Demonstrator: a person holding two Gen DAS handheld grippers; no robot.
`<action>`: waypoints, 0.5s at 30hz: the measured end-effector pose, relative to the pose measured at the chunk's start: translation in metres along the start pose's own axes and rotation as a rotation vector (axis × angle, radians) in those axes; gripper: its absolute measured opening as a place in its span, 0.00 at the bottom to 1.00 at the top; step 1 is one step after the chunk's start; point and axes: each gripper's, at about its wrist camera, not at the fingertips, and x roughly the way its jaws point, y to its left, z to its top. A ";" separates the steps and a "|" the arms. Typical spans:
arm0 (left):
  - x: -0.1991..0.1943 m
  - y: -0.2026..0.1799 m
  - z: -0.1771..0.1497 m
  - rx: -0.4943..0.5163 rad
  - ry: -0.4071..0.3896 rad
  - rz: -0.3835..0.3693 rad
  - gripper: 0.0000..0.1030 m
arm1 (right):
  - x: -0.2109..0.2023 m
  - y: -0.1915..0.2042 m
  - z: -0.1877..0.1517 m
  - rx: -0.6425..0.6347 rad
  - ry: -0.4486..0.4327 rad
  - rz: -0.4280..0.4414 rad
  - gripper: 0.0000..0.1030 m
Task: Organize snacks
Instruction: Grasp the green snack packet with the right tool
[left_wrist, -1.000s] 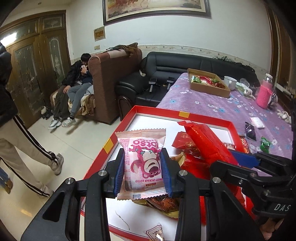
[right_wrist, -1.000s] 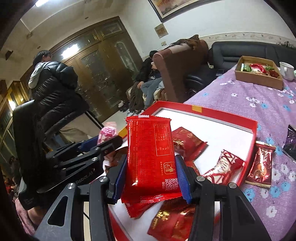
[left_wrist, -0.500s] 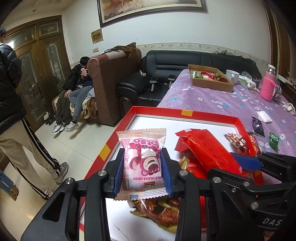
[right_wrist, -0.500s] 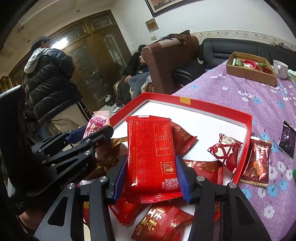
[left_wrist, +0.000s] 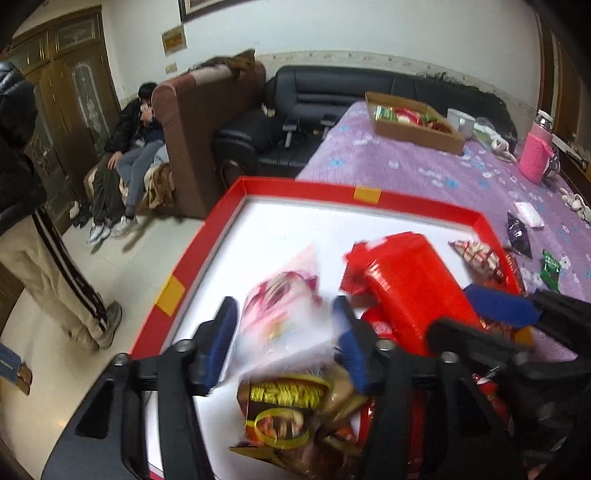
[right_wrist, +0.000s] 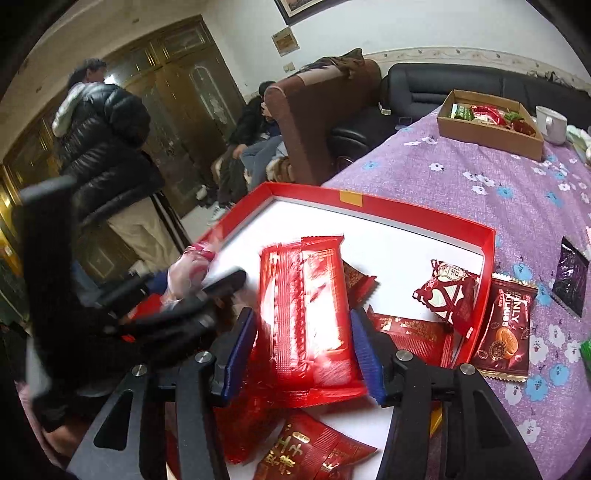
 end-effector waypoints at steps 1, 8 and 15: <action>-0.001 0.001 -0.001 -0.007 0.004 0.006 0.60 | -0.001 -0.002 0.001 0.009 -0.004 0.009 0.55; -0.028 -0.002 -0.002 -0.007 -0.076 0.031 0.70 | -0.045 -0.026 0.009 0.060 -0.147 0.070 0.60; -0.064 -0.028 0.007 0.057 -0.166 -0.015 0.80 | -0.105 -0.101 0.010 0.160 -0.260 -0.030 0.67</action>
